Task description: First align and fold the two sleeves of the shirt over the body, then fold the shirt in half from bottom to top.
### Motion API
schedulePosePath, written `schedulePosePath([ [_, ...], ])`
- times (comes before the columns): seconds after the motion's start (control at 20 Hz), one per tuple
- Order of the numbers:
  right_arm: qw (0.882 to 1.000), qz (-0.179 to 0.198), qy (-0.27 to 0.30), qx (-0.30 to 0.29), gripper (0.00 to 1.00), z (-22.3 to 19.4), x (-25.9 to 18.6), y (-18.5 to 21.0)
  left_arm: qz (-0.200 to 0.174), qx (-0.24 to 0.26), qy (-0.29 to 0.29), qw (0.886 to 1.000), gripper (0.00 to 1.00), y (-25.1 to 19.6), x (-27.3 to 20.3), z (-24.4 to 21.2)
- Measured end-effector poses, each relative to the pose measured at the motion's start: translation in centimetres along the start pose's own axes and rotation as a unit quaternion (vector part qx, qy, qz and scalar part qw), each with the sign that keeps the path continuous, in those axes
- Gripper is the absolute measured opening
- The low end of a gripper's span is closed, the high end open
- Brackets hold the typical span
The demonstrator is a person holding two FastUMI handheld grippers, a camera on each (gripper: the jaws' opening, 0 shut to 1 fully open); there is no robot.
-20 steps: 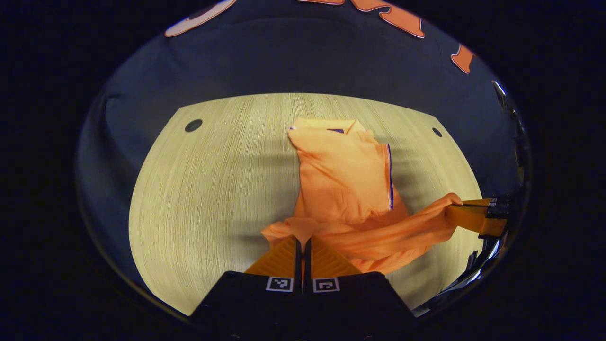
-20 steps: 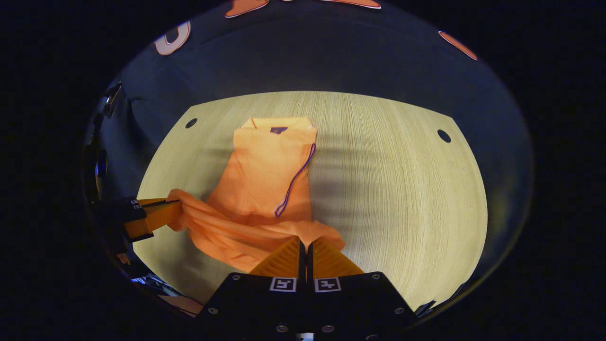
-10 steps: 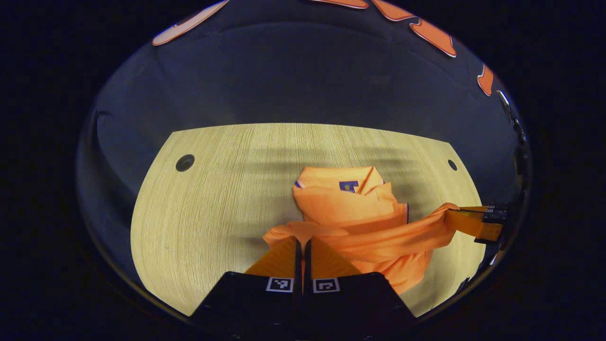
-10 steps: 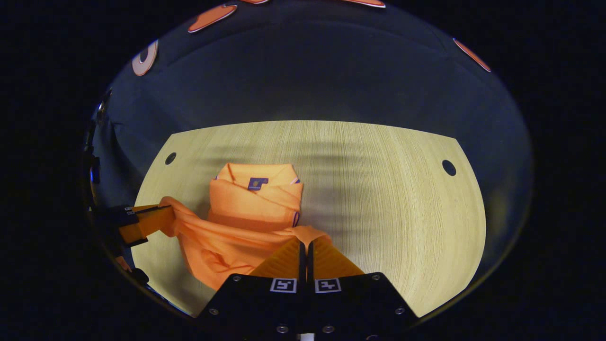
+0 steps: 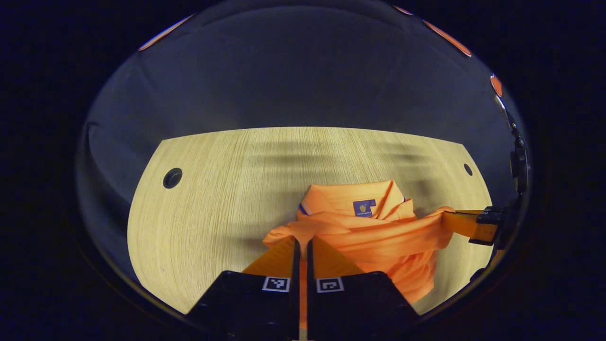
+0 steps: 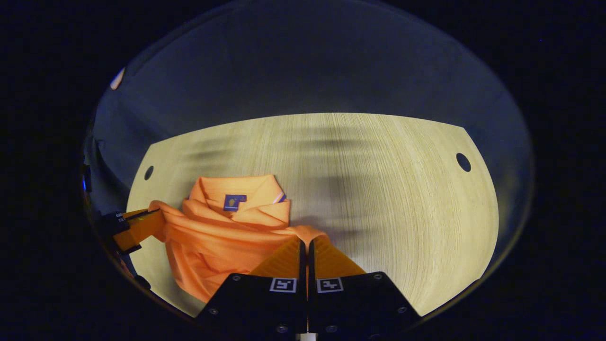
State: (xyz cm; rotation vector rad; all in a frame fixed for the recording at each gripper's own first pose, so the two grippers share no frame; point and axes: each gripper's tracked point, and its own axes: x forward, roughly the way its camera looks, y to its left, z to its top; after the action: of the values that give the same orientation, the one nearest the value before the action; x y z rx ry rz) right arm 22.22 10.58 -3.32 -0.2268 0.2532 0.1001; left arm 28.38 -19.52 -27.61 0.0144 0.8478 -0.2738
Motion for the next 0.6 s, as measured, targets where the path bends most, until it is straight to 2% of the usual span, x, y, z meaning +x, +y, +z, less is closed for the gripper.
schedulePosePath([
  [0.1, 1.0, -0.01, -0.015, -0.008, 0.06, 0.4, 0.3, -0.4, 0.01, 0.003, -0.006, 1.0, 0.33, 0.7, 0.2, 0.3],
  [0.15, 1.0, -0.011, -0.02, -0.01, 0.13, 0.6, 0.2, -0.5, 0.011, 0.001, -0.01, 1.0, 0.34, 1.0, 0.3, 0.5],
  [0.2, 1.0, -0.008, -0.026, -0.008, 0.37, 0.9, -0.1, -0.4, 0.01, -0.003, -0.013, 1.0, 0.34, 0.9, 0.3, 0.4],
  [0.3, 0.999, -0.009, -0.034, 0.001, 0.84, 1.2, -0.5, -0.4, 0.016, -0.01, -0.016, 1.0, 0.76, 1.1, 0.4, 0.5],
  [0.35, 0.999, -0.008, -0.036, 0.007, 0.93, 1.3, -0.8, -0.4, 0.025, -0.012, -0.019, 0.999, 0.97, 1.5, -0.7, 0.4],
  [0.4, 0.999, -0.006, -0.037, 0.013, 1.0, 1.2, -1.3, -0.3, 0.029, -0.014, -0.023, 0.999, 0.98, 1.8, -0.7, 0.6],
  [0.6, 0.998, 0.005, -0.063, 0.021, 1.0, 1.3, -4.2, 0.2, 0.022, -0.028, -0.064, 0.997, 0.98, 1.8, -4.3, 2.2],
])
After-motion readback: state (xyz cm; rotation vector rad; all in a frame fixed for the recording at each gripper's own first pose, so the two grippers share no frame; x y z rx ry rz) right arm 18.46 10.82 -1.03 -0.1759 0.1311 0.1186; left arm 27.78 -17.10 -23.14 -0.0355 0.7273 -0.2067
